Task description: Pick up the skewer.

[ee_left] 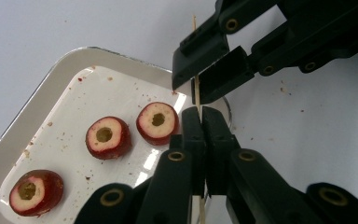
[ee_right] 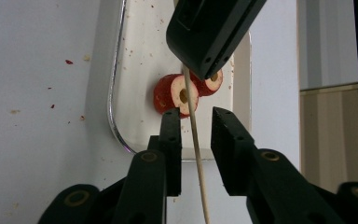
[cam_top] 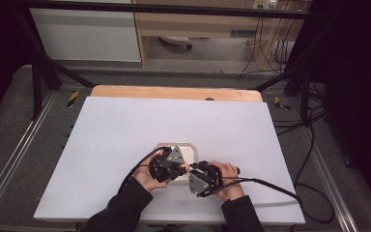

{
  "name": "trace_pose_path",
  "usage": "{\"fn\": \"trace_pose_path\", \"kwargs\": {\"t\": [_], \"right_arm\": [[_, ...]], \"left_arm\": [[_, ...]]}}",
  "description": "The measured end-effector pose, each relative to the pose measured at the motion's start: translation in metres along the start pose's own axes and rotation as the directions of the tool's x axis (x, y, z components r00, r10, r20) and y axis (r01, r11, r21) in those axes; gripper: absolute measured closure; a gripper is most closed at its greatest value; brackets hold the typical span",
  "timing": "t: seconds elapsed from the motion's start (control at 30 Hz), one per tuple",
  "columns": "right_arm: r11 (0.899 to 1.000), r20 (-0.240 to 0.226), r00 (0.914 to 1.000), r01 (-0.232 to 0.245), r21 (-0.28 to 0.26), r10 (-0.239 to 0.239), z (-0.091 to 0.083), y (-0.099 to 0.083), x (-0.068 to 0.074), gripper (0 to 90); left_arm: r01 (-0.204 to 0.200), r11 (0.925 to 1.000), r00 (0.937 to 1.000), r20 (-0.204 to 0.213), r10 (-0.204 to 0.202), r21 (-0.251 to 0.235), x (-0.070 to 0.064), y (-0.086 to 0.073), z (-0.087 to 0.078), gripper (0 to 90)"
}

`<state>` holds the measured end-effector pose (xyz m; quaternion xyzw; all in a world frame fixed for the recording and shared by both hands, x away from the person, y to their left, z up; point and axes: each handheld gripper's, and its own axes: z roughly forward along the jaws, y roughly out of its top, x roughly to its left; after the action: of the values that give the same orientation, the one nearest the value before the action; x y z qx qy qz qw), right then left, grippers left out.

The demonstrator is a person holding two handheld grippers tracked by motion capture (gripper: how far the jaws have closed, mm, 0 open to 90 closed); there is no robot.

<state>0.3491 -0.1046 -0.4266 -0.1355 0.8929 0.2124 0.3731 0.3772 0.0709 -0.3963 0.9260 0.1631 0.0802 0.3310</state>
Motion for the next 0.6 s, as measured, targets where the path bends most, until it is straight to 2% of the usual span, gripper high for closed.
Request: {"fn": "trace_pose_path", "kwargs": {"t": [0.27, 0.6], "right_arm": [[0.996, -0.005, 0.996, 0.089, 0.015, -0.089, 0.0001, -0.0004, 0.0011, 85.9], [0.994, -0.004, 0.9943, 0.107, 0.012, -0.107, -0.0008, -0.0002, 0.0016, 88.9]], "left_arm": [[-0.008, 1.0, 0.9999, 0.007, 0.008, 0.004, -0.0002, 0.0, -0.0002, 88.4], [-0.01, 1.0, 0.9999, 0.009, 0.01, 0.001, 0.0003, -0.0002, -0.0004, 88.2]]}}
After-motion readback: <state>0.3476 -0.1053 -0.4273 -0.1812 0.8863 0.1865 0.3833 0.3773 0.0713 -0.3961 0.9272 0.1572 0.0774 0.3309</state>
